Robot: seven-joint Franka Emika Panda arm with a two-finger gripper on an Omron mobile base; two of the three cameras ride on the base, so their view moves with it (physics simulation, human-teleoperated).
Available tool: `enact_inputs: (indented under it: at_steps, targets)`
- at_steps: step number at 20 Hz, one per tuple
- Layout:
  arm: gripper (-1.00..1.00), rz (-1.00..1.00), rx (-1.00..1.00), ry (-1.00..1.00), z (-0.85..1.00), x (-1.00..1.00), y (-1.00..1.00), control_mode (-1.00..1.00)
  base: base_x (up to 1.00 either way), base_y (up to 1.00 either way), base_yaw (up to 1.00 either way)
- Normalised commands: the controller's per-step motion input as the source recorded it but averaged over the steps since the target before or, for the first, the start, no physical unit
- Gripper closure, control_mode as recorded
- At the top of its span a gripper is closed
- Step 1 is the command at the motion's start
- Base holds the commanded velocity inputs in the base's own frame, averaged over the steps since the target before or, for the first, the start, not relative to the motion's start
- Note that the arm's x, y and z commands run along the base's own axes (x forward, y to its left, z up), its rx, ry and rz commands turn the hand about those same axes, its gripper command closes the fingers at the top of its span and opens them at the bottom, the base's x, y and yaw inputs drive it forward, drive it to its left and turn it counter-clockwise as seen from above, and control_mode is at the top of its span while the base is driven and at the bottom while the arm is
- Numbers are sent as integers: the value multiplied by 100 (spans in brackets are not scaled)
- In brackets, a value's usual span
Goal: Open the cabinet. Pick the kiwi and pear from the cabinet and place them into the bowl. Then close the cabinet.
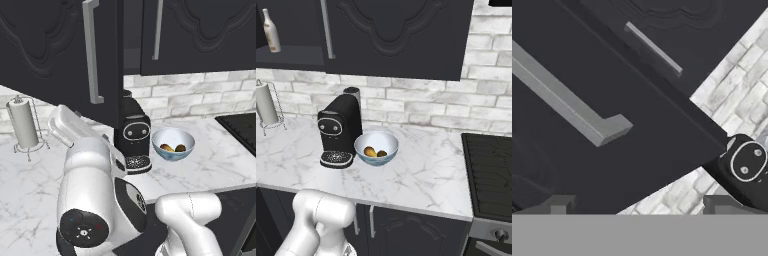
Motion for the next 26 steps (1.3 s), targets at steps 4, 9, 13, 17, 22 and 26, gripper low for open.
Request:
enact_inputs:
  at_steps: [4, 9, 13, 17, 22, 26]
  targets:
    - [-100, -10, 0, 0, 12, 27, 41, -100, 0, 0, 0]
    - [-100, -11, 0, 0, 9, 36, 19, -100, 0, 0, 0]
    - [-100, -11, 0, 0, 1, 50, 2, -100, 0, 0, 0]
    - [-100, -9, 0, 0, 0, 65, 0, -100, 0, 0, 0]
    - [-100, -9, 0, 0, 0, 75, 0, -100, 0, 0, 0]
    - [-100, -6, 0, 0, 0, 86, 0, -100, 0, 0, 0]
